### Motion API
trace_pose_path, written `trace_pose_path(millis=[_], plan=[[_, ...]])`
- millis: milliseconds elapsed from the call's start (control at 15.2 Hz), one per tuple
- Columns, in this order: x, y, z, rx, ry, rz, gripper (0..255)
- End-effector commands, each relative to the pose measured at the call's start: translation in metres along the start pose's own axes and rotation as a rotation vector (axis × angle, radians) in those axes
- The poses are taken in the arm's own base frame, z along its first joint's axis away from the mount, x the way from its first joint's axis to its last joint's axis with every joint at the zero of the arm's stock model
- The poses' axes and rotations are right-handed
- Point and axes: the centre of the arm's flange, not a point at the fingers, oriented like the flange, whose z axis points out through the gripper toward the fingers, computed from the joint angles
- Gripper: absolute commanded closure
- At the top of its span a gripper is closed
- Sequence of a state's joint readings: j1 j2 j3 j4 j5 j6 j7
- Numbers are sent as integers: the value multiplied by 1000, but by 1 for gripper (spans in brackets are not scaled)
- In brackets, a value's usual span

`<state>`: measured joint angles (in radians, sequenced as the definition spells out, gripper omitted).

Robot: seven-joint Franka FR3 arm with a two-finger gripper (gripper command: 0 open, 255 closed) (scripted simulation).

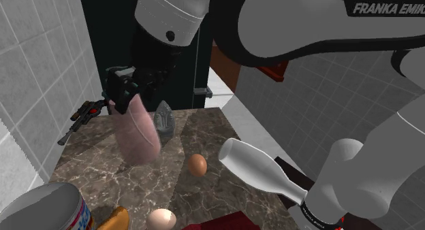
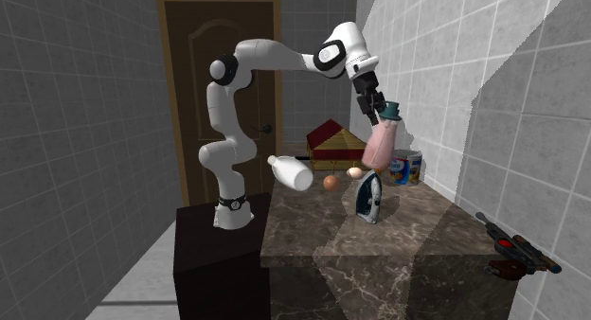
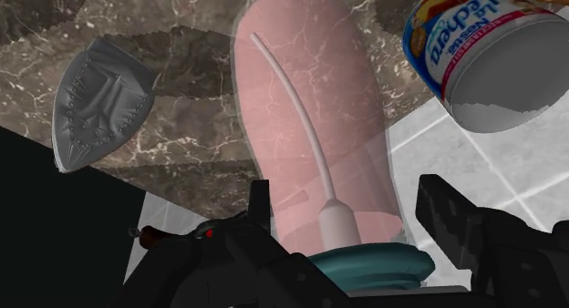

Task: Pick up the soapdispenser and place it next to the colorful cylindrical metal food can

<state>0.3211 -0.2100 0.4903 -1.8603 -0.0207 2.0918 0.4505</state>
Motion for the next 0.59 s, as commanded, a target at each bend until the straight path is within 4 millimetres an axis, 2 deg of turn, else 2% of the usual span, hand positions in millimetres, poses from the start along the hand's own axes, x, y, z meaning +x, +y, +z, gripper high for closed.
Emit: trace_pose_path(millis=[0, 528], plan=[[-5, 1, 9, 0, 1, 0, 255], [-23, 4, 47, 0, 1, 0, 255]])
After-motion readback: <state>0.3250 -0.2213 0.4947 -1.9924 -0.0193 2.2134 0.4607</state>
